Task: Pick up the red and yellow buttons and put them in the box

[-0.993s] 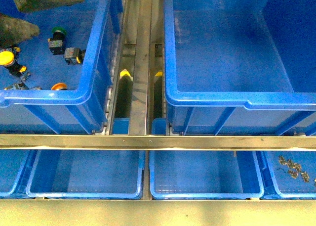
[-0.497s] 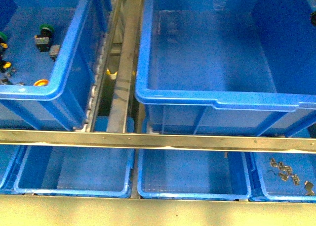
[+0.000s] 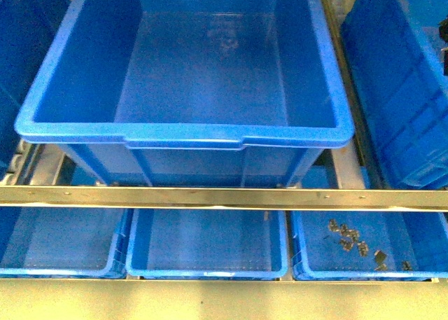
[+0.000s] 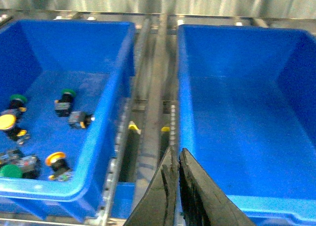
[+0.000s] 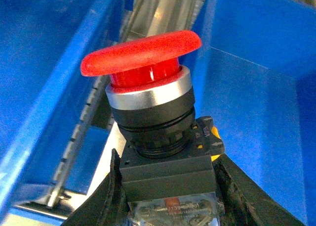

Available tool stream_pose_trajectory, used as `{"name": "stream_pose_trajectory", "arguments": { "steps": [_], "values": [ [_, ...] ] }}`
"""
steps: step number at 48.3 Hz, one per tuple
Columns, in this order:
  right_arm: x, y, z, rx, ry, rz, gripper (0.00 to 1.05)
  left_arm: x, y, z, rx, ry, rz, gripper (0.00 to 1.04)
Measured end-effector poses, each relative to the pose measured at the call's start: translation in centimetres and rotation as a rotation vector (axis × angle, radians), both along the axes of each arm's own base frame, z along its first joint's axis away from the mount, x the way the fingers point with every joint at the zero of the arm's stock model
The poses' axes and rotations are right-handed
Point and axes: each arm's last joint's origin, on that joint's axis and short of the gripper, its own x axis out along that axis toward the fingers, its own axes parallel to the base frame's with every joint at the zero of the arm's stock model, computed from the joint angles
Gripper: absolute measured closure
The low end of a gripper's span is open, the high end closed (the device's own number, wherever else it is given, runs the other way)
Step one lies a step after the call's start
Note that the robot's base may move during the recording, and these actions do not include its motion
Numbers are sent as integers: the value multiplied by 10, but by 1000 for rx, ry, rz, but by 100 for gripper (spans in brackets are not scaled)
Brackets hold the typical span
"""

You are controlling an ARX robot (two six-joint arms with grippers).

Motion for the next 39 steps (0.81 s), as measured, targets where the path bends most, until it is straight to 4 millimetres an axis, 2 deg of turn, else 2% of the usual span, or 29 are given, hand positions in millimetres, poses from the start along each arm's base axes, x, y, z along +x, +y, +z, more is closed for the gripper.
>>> {"name": "stream_pose_trajectory", "arguments": {
  "steps": [16, 23, 39],
  "values": [
    [0, 6, 2, 27, -33, -6, 70, -26, 0, 1, 0, 7, 2, 102],
    [-3, 5, -3, 33, -19, -28, 70, -37, 0, 7, 1, -19, -2, 102],
    [-3, 11, -5, 48, -10, 14, 70, -52, 0, 11, 1, -32, 2, 102]
  ]
}}
